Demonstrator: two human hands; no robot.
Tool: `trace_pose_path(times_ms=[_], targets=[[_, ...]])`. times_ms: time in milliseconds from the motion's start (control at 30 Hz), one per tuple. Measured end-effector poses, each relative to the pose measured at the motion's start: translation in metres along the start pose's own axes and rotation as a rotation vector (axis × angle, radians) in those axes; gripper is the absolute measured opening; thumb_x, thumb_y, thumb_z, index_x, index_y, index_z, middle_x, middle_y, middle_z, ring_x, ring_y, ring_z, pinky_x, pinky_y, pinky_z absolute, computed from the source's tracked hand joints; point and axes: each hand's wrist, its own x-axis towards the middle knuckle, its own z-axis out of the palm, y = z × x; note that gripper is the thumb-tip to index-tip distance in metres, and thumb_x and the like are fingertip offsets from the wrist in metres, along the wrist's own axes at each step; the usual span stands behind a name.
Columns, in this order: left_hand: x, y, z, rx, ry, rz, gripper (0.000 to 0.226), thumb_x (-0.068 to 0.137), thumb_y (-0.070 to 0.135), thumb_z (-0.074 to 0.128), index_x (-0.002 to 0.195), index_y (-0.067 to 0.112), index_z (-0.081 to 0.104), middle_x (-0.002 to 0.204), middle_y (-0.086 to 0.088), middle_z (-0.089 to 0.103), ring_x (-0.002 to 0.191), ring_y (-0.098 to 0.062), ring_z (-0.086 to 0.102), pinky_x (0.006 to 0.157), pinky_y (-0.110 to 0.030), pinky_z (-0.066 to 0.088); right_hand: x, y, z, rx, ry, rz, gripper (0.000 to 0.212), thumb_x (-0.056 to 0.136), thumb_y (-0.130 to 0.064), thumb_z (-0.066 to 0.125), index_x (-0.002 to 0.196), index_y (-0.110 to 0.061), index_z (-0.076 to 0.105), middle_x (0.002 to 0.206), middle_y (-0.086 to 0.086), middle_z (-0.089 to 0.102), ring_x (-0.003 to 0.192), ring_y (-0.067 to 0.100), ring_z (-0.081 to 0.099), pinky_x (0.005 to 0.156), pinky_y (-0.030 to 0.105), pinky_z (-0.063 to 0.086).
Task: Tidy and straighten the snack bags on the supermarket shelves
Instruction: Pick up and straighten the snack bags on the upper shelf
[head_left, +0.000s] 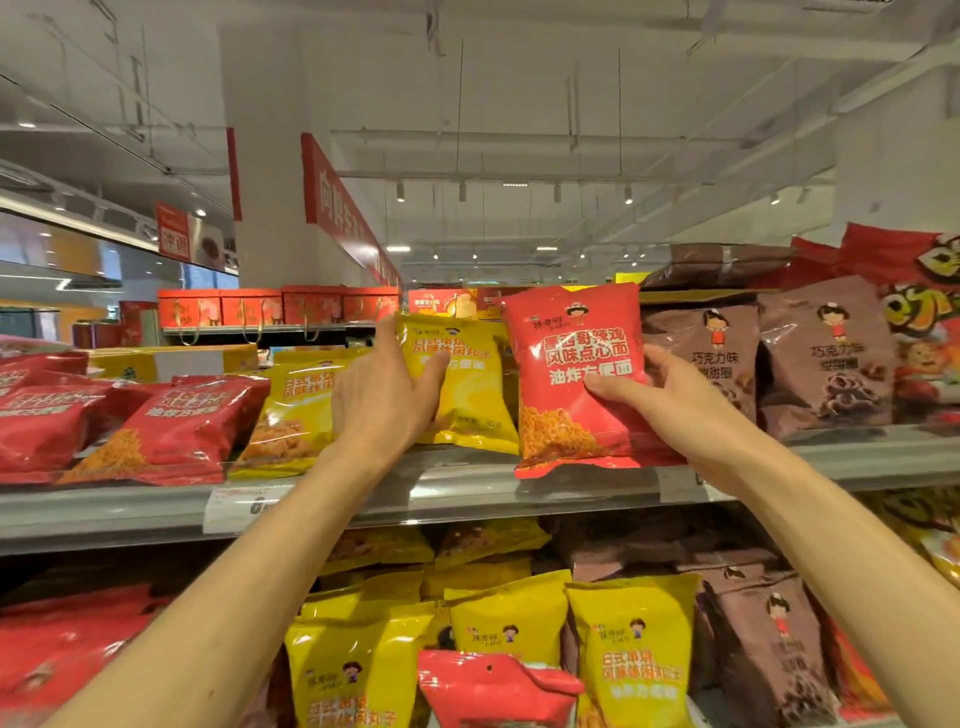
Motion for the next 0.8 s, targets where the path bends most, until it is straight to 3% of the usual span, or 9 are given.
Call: trace_pose_path(times_ms=[200, 333, 500, 667, 800], targets=[[0.0, 0.0, 0.003, -0.011, 0.067, 0.018, 0.056, 0.1, 0.058, 0.048, 0.138, 0.017, 0.047, 0.104, -0.009, 0.069, 0.096, -0.033, 0.066, 0.073, -0.04, 0.047, 0.0, 0.003, -0.002, 0.003, -0.01, -0.008, 0.042, 0.09, -0.02, 0.076, 0.129, -0.021, 0.06, 0.104, -0.008, 0.078, 0.089, 0.009, 0.077, 0.064, 0.015, 0.057], [-0.001, -0.001, 0.01, 0.095, 0.0, 0.035, 0.048, 0.102, 0.056, 0.044, 0.131, 0.018, 0.051, 0.113, -0.011, 0.066, 0.1, -0.037, 0.064, 0.071, -0.038, 0.04, 0.0, 0.003, -0.005, 0.005, -0.017, -0.008, 0.043, 0.091, -0.021, 0.076, 0.13, -0.021, 0.059, 0.109, -0.007, 0.077, 0.091, 0.009, 0.077, 0.064, 0.015, 0.057], [0.001, -0.006, 0.006, 0.228, -0.214, 0.151, 0.059, 0.1, 0.065, 0.038, 0.132, 0.02, 0.058, 0.121, -0.01, 0.069, 0.109, -0.035, 0.063, 0.086, -0.043, 0.05, 0.0, 0.004, -0.007, -0.007, -0.016, -0.009, 0.041, 0.09, -0.023, 0.076, 0.128, -0.023, 0.059, 0.104, -0.01, 0.078, 0.09, 0.008, 0.077, 0.064, 0.015, 0.057], [-0.007, -0.012, 0.003, 0.466, -0.355, 0.255, 0.069, 0.099, 0.07, 0.019, 0.139, 0.025, 0.053, 0.125, -0.011, 0.067, 0.124, -0.033, 0.052, 0.098, -0.045, 0.04, 0.0, 0.004, -0.004, -0.005, -0.049, 0.005, 0.035, 0.093, -0.024, 0.073, 0.125, -0.023, 0.058, 0.105, -0.008, 0.076, 0.084, 0.006, 0.077, 0.06, 0.013, 0.055], [-0.009, -0.007, 0.0, 0.482, -0.4, 0.228, 0.066, 0.099, 0.069, 0.024, 0.143, 0.027, 0.049, 0.132, -0.017, 0.057, 0.127, -0.034, 0.044, 0.104, -0.046, 0.039, -0.002, 0.004, 0.004, -0.01, -0.051, 0.009, 0.038, 0.093, -0.025, 0.073, 0.128, -0.021, 0.058, 0.108, -0.005, 0.076, 0.085, 0.007, 0.077, 0.061, 0.014, 0.056]])
